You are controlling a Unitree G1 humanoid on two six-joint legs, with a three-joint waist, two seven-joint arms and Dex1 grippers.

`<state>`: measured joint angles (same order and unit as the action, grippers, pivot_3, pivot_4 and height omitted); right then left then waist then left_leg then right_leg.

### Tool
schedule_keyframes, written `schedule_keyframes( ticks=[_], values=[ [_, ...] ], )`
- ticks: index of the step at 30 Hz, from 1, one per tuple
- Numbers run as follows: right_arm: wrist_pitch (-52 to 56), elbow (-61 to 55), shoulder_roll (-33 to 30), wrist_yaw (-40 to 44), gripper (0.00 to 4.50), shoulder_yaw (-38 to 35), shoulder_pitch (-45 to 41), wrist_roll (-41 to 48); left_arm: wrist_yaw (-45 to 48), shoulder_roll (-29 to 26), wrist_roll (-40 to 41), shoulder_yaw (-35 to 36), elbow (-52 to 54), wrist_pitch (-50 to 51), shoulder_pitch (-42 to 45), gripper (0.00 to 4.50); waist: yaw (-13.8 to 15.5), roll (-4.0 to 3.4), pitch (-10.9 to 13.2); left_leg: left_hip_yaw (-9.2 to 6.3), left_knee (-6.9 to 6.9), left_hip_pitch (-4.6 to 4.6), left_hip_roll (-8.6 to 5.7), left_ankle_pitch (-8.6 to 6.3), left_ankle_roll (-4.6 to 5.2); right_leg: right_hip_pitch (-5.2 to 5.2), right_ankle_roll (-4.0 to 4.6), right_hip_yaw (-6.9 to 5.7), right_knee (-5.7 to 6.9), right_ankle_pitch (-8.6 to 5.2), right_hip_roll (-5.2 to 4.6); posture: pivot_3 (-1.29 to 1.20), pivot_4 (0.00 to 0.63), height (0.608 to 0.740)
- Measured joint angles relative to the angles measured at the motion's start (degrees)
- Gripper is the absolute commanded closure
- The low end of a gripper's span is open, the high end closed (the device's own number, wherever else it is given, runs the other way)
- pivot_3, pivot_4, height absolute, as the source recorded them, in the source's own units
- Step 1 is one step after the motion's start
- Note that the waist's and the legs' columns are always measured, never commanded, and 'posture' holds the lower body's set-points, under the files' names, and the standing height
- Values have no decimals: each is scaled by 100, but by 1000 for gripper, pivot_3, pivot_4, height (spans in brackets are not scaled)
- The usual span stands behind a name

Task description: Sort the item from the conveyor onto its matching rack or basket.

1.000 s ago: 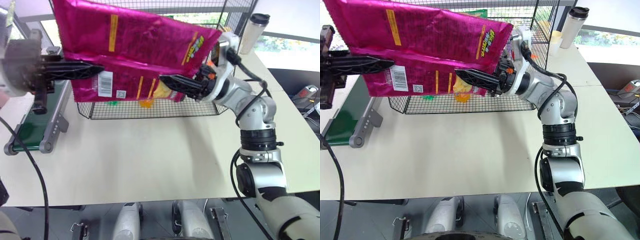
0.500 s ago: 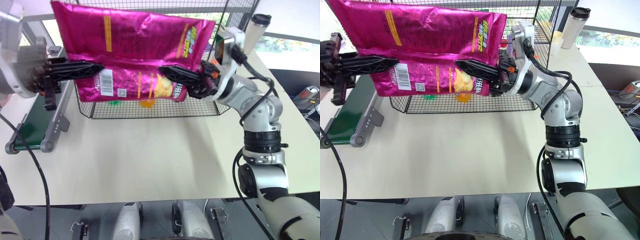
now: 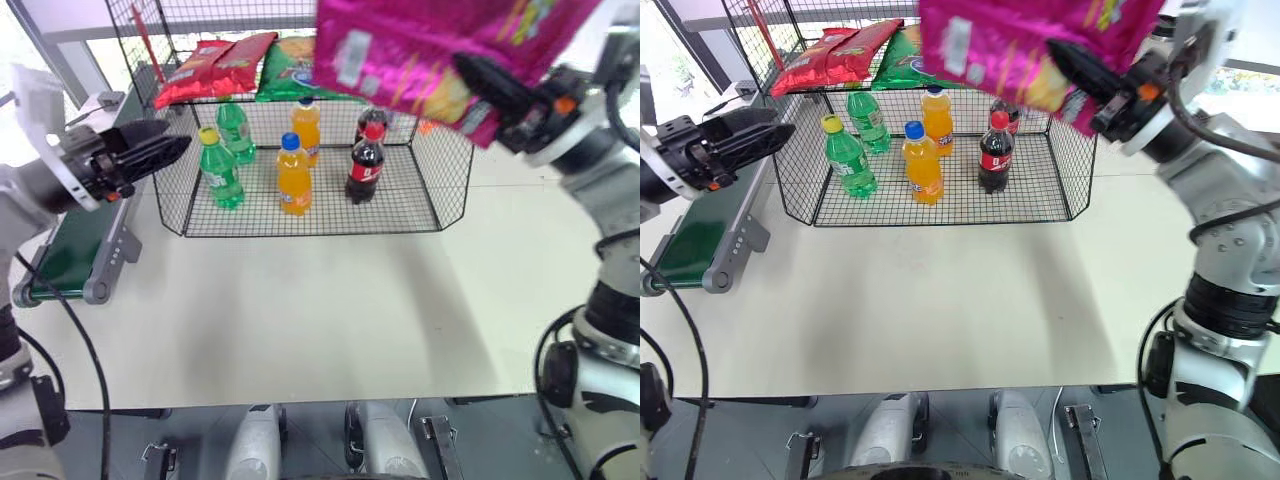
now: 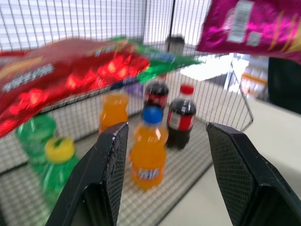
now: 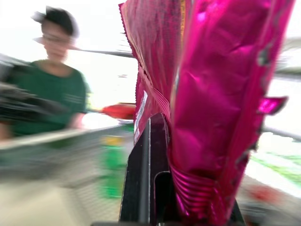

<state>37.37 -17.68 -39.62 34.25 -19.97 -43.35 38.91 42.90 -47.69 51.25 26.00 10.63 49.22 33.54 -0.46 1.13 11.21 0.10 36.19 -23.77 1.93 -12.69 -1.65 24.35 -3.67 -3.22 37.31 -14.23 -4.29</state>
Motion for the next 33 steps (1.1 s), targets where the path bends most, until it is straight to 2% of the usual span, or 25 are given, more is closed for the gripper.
schedule_keyframes(
  ticks=[4,7,11,15,24,29,31,32,33],
  values=[
    [-1189,113,-58,-722,4500,405,-38,-1510,-978,768,521,-7,773,193,-11,1773,-43,-1,-1,11,2,10,-2,1,-1,0,-4,13,7,4,-2,0,150,740],
    [-2261,785,-362,-1249,4500,1238,-251,-3114,-1528,1119,806,-61,1224,271,-112,1773,-43,-1,-1,26,-1,23,-3,1,-1,-3,-4,27,11,4,-1,0,150,740],
    [-3603,2203,-305,-1780,4500,2211,-610,-4667,-1943,1306,955,-248,1542,295,-248,1773,-33,0,-1,30,0,24,-3,2,-1,-3,-5,34,10,4,1,0,150,740],
    [-4383,3550,-163,-2221,4500,2978,-1090,-5786,-2201,1334,975,-281,1793,259,-488,1773,-35,0,-1,35,-1,23,-4,2,-1,-3,-5,41,4,4,1,0,150,740],
    [-4500,5477,321,-3287,4500,3787,-2491,-7374,-2509,1410,962,-419,2050,72,-775,1773,-27,1,0,38,-2,22,-5,2,-2,-2,-5,44,0,4,1,0,150,740],
    [-4511,6202,702,-3184,4500,3940,-2831,-7512,-2558,1409,923,-490,2048,-44,-802,1773,-32,1,0,38,-2,22,-5,2,-2,-3,-5,44,0,5,1,0,150,740],
    [-4520,6343,805,-2956,3894,3940,-2831,-7403,-2556,1405,911,-499,2047,-115,-808,1751,-28,1,0,38,-2,21,-5,2,-2,-2,-7,44,0,6,1,0,150,740],
    [-4517,6356,818,-2877,3742,3935,-2831,-7359,-2556,1405,901,-500,2047,-123,-813,1751,-27,1,0,38,-3,21,-5,2,-2,-2,-7,44,-1,6,1,0,150,740],
    [-4495,6368,843,-2693,3275,3904,-2837,-7253,-2556,1404,888,-504,2047,-130,-829,1751,-29,1,0,38,-3,21,-5,2,-2,-2,-9,44,-1,7,1,0,150,740]
  ],
)
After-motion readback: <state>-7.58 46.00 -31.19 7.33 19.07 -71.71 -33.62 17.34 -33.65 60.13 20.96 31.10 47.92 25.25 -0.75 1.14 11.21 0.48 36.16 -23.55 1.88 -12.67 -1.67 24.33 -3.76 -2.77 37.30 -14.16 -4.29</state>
